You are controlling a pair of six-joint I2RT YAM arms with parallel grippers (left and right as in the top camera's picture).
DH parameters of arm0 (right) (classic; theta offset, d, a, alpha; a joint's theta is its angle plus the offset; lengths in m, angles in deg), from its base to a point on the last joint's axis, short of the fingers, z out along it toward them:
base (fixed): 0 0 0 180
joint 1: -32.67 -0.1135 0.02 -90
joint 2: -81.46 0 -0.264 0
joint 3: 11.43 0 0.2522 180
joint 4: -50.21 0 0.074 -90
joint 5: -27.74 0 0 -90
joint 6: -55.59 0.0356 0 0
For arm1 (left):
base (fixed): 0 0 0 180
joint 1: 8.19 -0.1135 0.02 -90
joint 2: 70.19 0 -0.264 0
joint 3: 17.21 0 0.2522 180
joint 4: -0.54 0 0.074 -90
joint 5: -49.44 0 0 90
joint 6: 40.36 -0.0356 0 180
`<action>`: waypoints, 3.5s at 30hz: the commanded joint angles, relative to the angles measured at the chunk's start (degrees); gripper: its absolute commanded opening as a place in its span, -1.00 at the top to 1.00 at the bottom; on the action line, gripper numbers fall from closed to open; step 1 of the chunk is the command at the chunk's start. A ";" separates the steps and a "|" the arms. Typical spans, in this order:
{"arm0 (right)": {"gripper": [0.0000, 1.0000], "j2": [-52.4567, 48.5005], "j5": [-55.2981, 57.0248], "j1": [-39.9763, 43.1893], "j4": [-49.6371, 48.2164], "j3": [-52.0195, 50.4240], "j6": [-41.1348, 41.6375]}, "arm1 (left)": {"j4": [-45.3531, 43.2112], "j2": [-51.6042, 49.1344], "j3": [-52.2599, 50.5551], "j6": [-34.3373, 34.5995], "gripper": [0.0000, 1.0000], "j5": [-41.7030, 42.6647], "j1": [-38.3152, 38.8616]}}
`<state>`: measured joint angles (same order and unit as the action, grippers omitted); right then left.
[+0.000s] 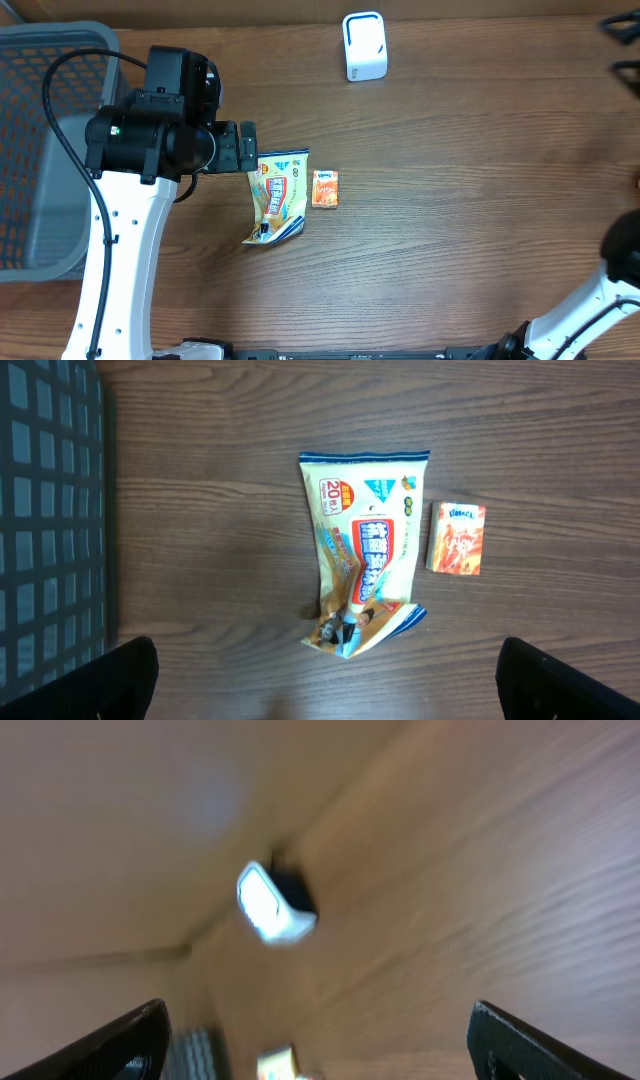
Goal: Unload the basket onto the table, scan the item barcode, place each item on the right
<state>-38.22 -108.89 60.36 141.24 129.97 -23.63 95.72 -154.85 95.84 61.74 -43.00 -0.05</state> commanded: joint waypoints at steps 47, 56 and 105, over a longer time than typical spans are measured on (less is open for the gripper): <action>0.44 -0.17 30.80 -61.81 -28.37 -38.45 24.24 | -0.07 -0.37 1.05 0.79 -0.99 -0.57 -0.24; 0.40 -0.24 35.01 -62.55 -29.33 -40.50 25.53 | -0.07 -0.37 1.05 0.76 -0.99 -0.57 -0.24; 0.30 -0.22 22.10 -54.86 -11.78 -29.16 4.24 | -0.07 -0.37 1.05 0.79 -1.00 -0.57 -0.24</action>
<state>-38.61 -86.45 7.90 130.16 99.43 -18.18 95.75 -154.85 95.84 61.74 -43.00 -0.05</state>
